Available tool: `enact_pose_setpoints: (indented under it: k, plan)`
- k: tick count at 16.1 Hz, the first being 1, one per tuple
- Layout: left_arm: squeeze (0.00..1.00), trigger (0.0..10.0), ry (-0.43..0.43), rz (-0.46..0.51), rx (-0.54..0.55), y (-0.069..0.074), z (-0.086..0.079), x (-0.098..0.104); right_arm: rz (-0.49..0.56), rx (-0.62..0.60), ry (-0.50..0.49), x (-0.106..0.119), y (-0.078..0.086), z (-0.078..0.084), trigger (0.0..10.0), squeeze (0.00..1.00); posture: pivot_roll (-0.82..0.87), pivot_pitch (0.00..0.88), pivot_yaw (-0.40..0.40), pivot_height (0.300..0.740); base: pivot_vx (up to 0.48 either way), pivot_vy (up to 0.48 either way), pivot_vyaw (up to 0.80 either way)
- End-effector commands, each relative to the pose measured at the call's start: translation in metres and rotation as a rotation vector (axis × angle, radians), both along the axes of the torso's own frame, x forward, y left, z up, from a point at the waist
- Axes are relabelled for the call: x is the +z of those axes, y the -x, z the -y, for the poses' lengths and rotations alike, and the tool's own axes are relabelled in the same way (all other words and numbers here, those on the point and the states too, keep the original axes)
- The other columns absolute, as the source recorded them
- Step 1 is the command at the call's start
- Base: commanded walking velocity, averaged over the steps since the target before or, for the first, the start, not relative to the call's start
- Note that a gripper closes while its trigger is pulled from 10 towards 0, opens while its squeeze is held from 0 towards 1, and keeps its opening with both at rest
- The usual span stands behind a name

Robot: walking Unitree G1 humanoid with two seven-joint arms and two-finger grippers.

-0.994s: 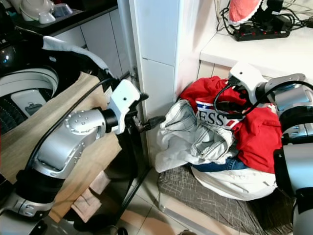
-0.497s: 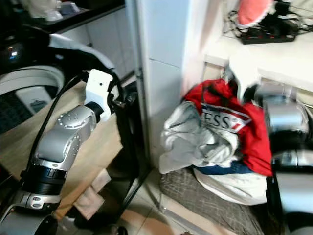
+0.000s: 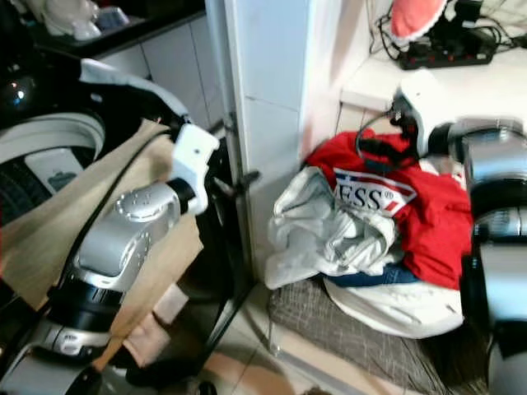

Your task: Clothes washing

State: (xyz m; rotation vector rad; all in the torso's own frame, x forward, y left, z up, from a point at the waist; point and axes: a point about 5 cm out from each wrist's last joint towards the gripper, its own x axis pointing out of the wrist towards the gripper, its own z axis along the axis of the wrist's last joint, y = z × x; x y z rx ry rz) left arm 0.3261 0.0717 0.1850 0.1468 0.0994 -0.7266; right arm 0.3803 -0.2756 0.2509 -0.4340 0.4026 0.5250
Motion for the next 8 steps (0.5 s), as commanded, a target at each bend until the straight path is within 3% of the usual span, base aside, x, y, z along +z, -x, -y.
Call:
enact_pose_setpoints:
  k: [1, 2, 4, 7, 8]
  plan:
    - [0.00, 10.0, -0.001, -0.020, -0.099, 0.009, 0.002, 0.002, -0.025, 0.079, 0.062, 0.009, 0.000, -0.003, 10.0, 1.00, -0.07, 0.030, 0.090, 0.740, 0.000, 0.000, 0.00]
    - [0.00, 10.0, -0.010, -0.027, -0.148, 0.015, 0.002, 0.001, -0.060, 0.152, 0.093, 0.013, 0.002, -0.006, 10.0, 0.00, -0.06, 0.030, 0.086, 0.740, 0.000, 0.000, 0.00]
    - [0.00, 10.0, -0.023, -0.027, -0.188, 0.020, 0.002, 0.000, -0.121, 0.209, 0.156, 0.013, 0.004, -0.007, 10.0, 0.00, -0.06, 0.027, 0.080, 0.740, 0.000, 0.000, 0.00]
    - [0.00, 10.0, -0.029, -0.038, -0.178, 0.021, 0.001, 0.000, -0.147, 0.127, 0.264, -0.010, 0.001, -0.003, 10.0, 0.00, -0.06, 0.024, 0.074, 0.740, 0.000, 0.000, 0.00]
    - [0.00, 10.0, -0.030, -0.040, -0.178, 0.021, 0.001, 0.000, -0.163, 0.088, 0.243, -0.020, 0.001, -0.001, 10.0, 0.00, -0.05, 0.020, 0.070, 0.740, 0.000, 0.000, 0.00]
